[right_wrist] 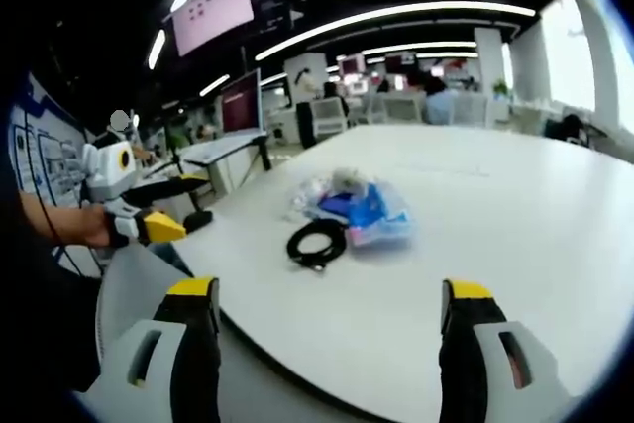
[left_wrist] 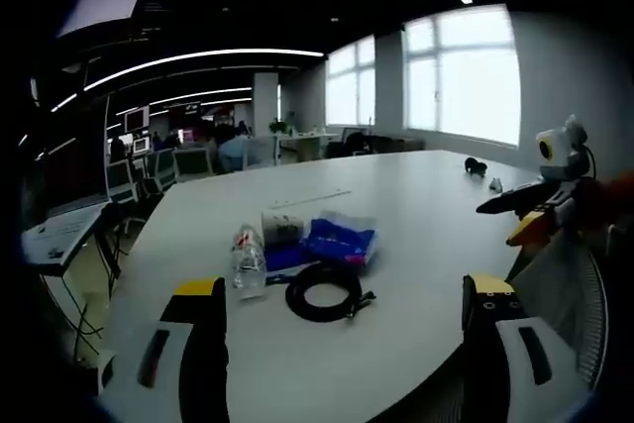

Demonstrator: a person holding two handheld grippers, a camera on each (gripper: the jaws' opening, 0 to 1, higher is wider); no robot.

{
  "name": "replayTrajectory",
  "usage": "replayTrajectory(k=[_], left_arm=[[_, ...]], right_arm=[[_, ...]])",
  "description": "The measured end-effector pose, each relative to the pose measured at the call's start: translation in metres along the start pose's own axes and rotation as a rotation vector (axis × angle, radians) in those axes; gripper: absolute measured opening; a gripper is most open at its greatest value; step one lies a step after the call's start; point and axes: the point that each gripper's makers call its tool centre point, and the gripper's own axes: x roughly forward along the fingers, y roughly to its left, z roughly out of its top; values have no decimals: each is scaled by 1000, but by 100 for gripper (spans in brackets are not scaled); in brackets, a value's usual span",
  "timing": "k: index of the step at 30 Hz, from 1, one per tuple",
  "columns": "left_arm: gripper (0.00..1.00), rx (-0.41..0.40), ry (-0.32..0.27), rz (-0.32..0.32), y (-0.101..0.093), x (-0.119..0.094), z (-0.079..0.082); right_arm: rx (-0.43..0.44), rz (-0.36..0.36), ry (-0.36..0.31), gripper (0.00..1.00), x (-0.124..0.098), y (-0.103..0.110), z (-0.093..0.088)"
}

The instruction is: Arrange the tabletop items into an orderly group along one side of the table until the central work area is clear of visible clutter.

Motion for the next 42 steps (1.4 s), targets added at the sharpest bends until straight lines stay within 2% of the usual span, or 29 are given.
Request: replayTrajectory(k=[12, 17, 42], left_arm=[[100, -8, -3, -5, 0, 0, 0], [100, -7, -3, -12, 0, 0, 0], [100, -1, -13, -13, 0, -1, 1]], right_arm=[[-6, -1, 16, 93, 1, 1, -2], [-5, -27, 8, 100, 2, -3, -1], [-2, -74, 7, 100, 0, -11, 0]])
